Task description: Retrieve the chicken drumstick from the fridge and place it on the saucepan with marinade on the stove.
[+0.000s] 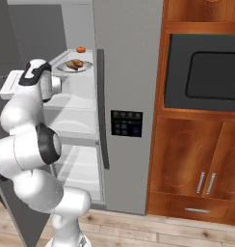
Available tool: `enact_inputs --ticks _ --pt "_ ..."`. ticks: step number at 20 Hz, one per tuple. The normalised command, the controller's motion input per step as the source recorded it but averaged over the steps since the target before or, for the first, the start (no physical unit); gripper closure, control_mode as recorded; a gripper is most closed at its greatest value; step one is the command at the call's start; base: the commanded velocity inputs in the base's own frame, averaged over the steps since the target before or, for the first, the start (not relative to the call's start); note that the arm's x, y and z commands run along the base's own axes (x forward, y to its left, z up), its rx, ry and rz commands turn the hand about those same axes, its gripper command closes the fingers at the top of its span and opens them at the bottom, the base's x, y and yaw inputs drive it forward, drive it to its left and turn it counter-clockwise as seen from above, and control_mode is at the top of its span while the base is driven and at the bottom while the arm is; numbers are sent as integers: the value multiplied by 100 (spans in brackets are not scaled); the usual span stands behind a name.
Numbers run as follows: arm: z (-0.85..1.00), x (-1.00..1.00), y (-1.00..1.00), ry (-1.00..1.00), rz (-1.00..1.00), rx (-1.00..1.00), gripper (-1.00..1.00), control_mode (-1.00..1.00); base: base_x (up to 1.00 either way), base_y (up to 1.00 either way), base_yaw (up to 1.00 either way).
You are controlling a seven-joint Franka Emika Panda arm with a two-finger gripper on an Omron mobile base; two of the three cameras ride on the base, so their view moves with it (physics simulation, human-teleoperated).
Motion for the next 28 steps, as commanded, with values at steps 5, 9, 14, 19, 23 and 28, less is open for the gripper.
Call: enact_inputs --ticks 5,9,14,19,23,28 --pt "18 -9 -64 -1 -15 0 -100 -100 0 0 0" --pt "9 -30 -62 0 -23 0 -100 -100 0 0 0" --pt "7 -25 -49 0 -31 -1 -100 -100 0 0 0" --pt "14 -16 -33 3 -37 -6 -100 -100 0 0 0" --pt "25 -4 -29 10 -37 -9 -100 -100 0 0 0" --pt "17 -3 -31 11 -35 -12 -100 -100 0 0 0"
